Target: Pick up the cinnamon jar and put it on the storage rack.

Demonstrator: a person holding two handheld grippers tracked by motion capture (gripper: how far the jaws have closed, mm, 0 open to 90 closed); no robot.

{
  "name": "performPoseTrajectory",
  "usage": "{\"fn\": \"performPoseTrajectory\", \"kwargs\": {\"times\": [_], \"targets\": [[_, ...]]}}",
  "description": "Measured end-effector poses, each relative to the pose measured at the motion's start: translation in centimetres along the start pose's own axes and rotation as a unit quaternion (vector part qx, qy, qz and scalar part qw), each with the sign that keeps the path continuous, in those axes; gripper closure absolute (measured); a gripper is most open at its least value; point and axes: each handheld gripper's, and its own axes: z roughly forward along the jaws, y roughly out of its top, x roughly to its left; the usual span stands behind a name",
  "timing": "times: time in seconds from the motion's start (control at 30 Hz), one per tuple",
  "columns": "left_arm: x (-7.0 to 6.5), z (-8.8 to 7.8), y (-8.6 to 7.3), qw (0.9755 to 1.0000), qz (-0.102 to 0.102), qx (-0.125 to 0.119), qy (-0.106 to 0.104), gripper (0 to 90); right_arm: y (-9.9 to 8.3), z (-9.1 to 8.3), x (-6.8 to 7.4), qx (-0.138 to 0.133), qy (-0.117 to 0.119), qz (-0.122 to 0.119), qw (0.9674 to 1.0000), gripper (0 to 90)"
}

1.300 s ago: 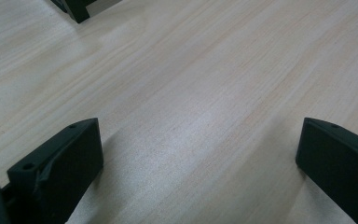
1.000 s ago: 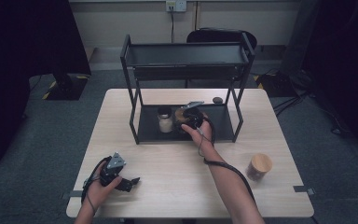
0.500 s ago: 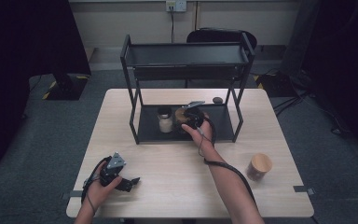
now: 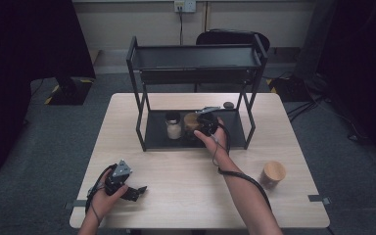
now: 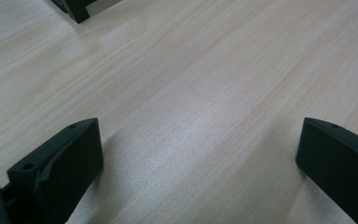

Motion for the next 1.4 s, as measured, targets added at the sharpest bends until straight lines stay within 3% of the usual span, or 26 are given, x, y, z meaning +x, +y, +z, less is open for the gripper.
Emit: {"fn": "performPoseTrajectory", "kwargs": {"times": [0.27, 0.93, 1.4], "targets": [[0.0, 0.0, 0.0, 1.0000, 0.001, 0.000, 0.000, 0.1, -0.2, -0.9, 0.4, -0.004, -0.001, 0.021, 0.9998, 1.5], [0.0, 0.0, 0.0, 1.0000, 0.000, 0.000, 0.000, 0.1, -1.0, -3.0, 2.2, -0.001, 0.015, 0.010, 0.9998, 3.3], [0.0, 0.0, 0.0, 1.0000, 0.000, 0.000, 0.000, 0.1, -1.3, -5.2, 2.4, 0.000, 0.025, 0.005, 0.9997, 3.6]]}}
